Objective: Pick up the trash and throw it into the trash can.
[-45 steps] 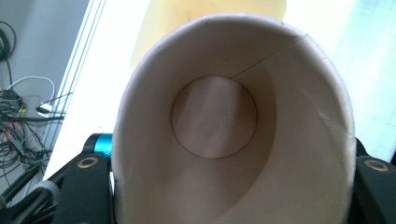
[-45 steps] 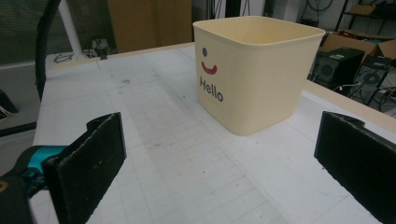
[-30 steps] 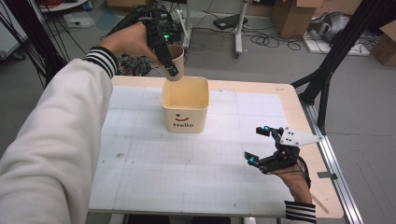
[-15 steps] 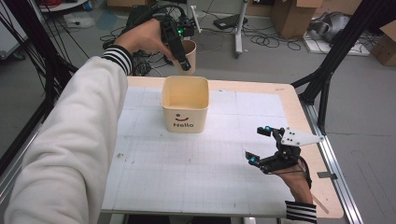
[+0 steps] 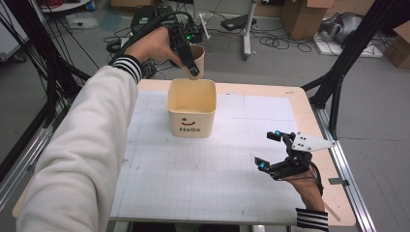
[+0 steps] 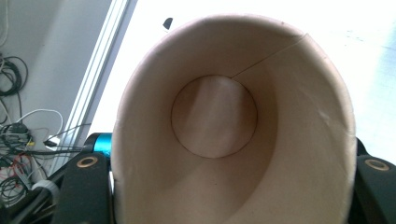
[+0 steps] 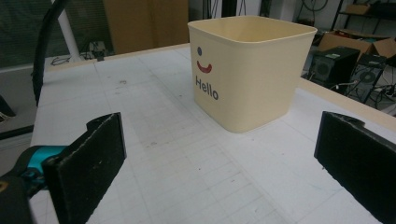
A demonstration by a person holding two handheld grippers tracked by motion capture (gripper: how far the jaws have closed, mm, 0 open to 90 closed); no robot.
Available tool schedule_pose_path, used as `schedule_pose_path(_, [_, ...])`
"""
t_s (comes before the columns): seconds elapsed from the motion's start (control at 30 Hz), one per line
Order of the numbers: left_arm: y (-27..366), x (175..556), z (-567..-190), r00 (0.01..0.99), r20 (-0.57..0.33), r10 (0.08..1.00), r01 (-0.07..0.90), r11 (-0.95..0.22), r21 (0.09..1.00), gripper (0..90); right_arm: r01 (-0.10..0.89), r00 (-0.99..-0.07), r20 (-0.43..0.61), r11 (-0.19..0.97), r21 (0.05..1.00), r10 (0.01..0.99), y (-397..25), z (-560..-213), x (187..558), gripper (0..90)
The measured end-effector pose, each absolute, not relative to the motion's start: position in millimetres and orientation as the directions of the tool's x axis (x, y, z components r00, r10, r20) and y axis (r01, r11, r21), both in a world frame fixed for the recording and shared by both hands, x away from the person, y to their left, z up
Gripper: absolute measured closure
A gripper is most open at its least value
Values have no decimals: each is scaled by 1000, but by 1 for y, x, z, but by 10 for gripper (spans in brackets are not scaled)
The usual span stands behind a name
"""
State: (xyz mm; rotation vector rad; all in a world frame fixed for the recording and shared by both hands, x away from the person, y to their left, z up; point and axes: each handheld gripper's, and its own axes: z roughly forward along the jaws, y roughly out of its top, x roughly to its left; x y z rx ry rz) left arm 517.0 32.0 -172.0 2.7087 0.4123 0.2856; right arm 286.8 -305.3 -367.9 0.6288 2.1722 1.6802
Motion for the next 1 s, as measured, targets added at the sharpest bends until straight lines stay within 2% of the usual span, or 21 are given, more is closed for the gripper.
schedule_pose_path(0.33, [34, 521, -190, 932, 125, 341, 263, -872, 413, 344, 146, -852, 15, 209, 967, 524, -305, -368, 287, 9])
schedule_pose_path(0.43, [37, 522, -204, 927, 139, 347, 272, -880, 388, 344, 144, -852, 14, 208, 967, 523, -305, -368, 287, 9])
schedule_pose_path(0.57, [38, 522, -210, 924, 113, 365, 287, -859, 425, 344, 138, -852, 8, 210, 968, 523, -305, -368, 287, 9])
schedule_pose_path(0.67, [39, 522, -221, 923, 118, 367, 295, -869, 397, 343, 139, -851, 8, 212, 967, 524, -304, -368, 287, 9])
schedule_pose_path(1.0, [39, 524, -241, 920, 101, 378, 311, -864, 397, 344, 139, -852, 7, 213, 967, 523, -304, -368, 287, 9])
